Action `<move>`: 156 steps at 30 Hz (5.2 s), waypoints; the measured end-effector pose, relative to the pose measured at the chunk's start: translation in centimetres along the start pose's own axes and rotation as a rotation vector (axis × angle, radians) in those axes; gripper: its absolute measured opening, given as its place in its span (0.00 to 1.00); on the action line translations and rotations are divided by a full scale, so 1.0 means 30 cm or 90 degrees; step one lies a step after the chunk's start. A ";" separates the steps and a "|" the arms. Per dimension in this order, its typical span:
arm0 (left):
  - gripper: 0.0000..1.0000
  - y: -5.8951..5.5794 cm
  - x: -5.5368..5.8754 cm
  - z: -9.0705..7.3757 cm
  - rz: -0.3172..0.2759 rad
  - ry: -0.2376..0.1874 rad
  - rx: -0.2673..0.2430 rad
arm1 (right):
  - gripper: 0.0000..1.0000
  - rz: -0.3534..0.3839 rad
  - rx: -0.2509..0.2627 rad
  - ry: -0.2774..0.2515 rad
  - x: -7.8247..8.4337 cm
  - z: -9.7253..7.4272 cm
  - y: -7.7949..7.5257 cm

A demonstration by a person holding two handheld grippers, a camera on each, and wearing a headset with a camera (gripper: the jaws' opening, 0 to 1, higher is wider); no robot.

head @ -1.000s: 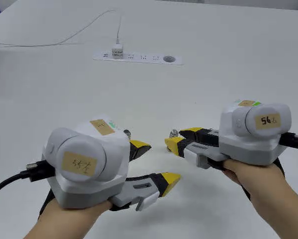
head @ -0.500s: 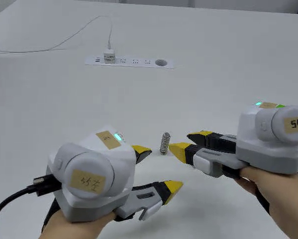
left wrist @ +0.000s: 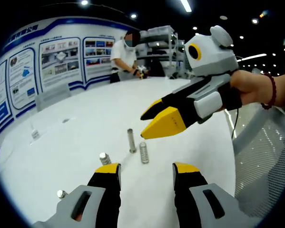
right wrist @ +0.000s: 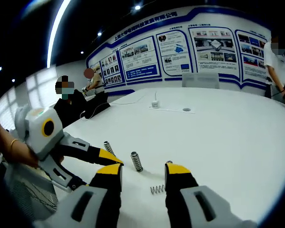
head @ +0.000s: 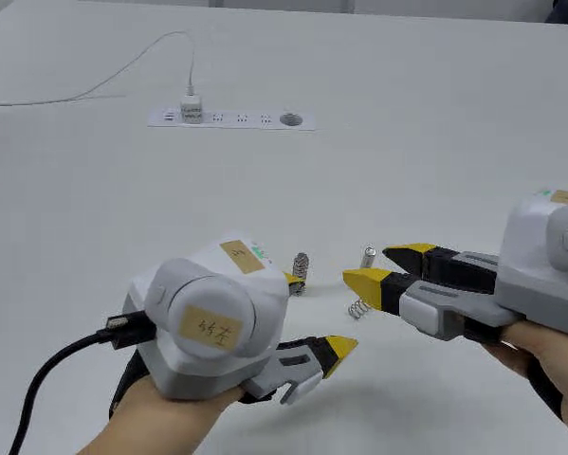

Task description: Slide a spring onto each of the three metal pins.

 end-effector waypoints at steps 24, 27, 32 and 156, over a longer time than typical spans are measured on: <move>0.28 0.015 0.015 0.163 0.015 0.028 -0.018 | 0.38 0.011 0.032 -0.029 0.031 -0.119 -0.050; 0.26 0.019 0.024 0.179 0.010 0.032 -0.021 | 0.38 0.006 0.034 -0.029 0.039 -0.124 -0.050; 0.21 0.022 0.033 0.202 0.005 0.037 -0.021 | 0.38 0.017 0.036 -0.023 0.052 -0.130 -0.049; 0.28 -0.003 -0.043 -0.178 0.024 -0.101 0.059 | 0.11 0.126 -0.075 -0.162 -0.098 -0.040 0.028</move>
Point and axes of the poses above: the centre of the closed fingertips' face, and the gripper's own axes: z roughly forward along the fingers, y roughly to its left, x roughly out of its underside, the point moved 9 cm from there along -z, roughly backward along the fingers, and after that the axes turned 15 degrees about -z, right-handed, at the moved point
